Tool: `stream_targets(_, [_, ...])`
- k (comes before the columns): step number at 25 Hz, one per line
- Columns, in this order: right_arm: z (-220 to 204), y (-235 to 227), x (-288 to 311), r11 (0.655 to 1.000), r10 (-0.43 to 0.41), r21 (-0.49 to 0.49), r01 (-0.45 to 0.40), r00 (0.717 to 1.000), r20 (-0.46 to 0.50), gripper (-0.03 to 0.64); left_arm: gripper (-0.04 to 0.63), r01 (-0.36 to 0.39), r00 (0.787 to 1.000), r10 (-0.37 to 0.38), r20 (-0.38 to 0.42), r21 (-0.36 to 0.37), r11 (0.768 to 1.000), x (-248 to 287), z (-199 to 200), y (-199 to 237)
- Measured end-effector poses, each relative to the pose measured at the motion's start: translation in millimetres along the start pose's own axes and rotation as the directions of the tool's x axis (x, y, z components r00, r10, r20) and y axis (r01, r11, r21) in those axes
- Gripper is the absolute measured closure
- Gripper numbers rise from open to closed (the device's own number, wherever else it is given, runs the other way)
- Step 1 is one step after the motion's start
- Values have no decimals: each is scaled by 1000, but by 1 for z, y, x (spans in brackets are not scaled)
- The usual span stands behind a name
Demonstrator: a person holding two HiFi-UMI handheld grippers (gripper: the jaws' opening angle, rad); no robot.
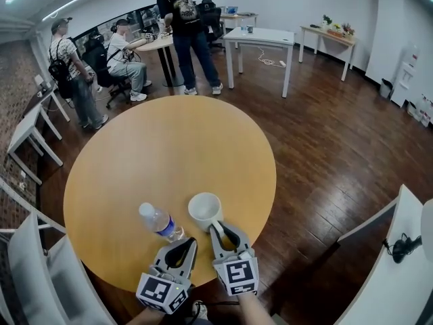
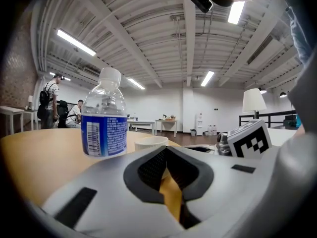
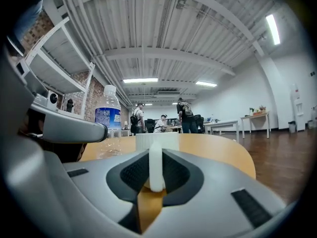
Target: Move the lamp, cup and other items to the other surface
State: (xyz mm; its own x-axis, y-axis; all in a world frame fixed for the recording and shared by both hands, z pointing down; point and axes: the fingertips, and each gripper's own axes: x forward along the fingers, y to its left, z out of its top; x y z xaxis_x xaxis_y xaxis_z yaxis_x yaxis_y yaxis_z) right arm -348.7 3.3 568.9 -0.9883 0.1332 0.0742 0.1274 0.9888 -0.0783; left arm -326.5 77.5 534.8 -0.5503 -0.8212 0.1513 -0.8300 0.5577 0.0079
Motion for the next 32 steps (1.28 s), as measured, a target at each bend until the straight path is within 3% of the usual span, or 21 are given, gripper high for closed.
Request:
stream_targets(2, [-6,-5,-2,1000,8,22,-8,1000,-3,520,584,-6,1000,6,1,-5,1000,-1,0,-2])
stream_targets(4, [-11,-5,-4,999,29,23,-29,999,-21,392,584,-4,1000,4,1,-8,1000,-2,-1,-7])
stream_targets(10, [-1,-2,-23,999,33,0,-33,998,-44,387,584,12,1000,-12,-16,-2,1000,-4,6,-25])
stream_targets(17, [42,-9,-67,1000,-2,22,2,1000,-17,387,585,-2,998,1,-56,-19,1000,-2,23,-44])
stream_targets(22, [100,-17,-113,999,-38,-21,38,999,11,448,587,65,998,-65,-5,-18,998,6,63,-74])
stream_targets(24, [120,-19,-133,997,-58,-39,60,998,35,552,586,104,994,-104,17,-19,994,8,76,-88])
stream_targets(26, [138,-22,-150,995,-78,-57,81,995,59,595,587,153,987,-152,45,-30,988,15,90,-104])
stream_targets(32, [163,-32,-193,982,-163,-78,170,983,83,615,588,321,945,-320,66,-1,947,35,118,-162])
